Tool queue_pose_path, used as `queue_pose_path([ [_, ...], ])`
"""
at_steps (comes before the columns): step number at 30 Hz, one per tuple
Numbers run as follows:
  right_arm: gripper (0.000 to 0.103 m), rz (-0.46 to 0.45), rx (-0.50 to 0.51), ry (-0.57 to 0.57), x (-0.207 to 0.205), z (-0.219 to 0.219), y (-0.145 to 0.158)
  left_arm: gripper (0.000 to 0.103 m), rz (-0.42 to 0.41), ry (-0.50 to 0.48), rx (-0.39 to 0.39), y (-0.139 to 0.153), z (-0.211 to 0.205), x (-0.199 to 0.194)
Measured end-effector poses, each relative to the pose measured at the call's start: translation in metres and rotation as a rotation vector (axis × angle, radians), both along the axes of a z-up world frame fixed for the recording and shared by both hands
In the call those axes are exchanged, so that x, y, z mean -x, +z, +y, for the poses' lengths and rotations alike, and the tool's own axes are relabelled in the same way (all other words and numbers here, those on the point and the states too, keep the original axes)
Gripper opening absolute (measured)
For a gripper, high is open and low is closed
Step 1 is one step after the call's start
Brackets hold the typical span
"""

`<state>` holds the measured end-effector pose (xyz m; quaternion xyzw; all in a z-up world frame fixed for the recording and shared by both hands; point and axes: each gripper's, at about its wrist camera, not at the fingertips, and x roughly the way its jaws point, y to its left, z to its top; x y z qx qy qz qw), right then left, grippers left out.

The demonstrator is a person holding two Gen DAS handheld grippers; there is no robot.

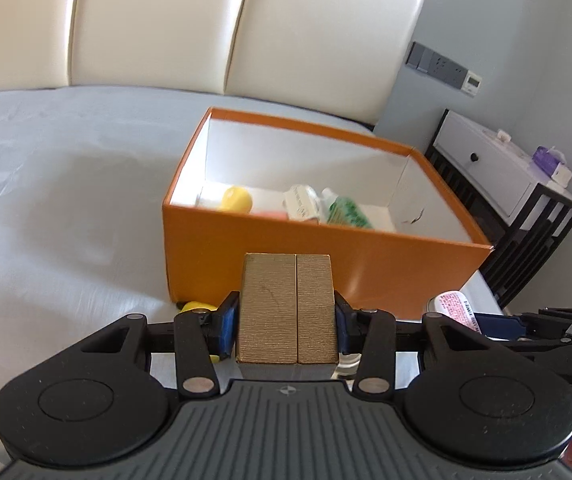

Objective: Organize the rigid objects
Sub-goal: 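Lift the kraft box and the tin and carry both over the orange box, then open the right gripper to drop the pink tin into the box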

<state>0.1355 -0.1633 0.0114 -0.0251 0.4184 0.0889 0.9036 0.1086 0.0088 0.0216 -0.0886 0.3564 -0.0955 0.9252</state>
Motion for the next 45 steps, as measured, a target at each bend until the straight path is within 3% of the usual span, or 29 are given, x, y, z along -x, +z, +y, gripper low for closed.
queue_pose_path([
  [8, 0.049, -0.099, 0.038, 0.07, -0.006, 0.003, 0.044, 0.051, -0.069, -0.047, 0.024, 0.035, -0.009, -0.016],
  [16, 0.049, -0.1, 0.053, 0.085, -0.051, -0.002, 0.063, 0.051, -0.111, -0.083, 0.023, 0.053, -0.023, -0.044],
  [22, 0.049, -0.013, 0.109, 0.125, -0.098, 0.007, 0.054, 0.051, -0.079, -0.084, 0.013, 0.047, -0.026, -0.073],
  [29, 0.049, 0.126, 0.196, 0.139, -0.151, 0.022, 0.02, 0.051, -0.057, -0.078, -0.003, 0.037, -0.027, -0.096],
  [38, 0.05, 0.24, 0.29, 0.151, -0.182, 0.038, -0.016, 0.051, -0.021, -0.08, 0.011, 0.022, -0.019, -0.112],
  [45, 0.051, 0.247, 0.325, 0.17, -0.185, 0.044, -0.023, 0.051, 0.012, -0.085, 0.022, 0.015, -0.019, -0.122],
])
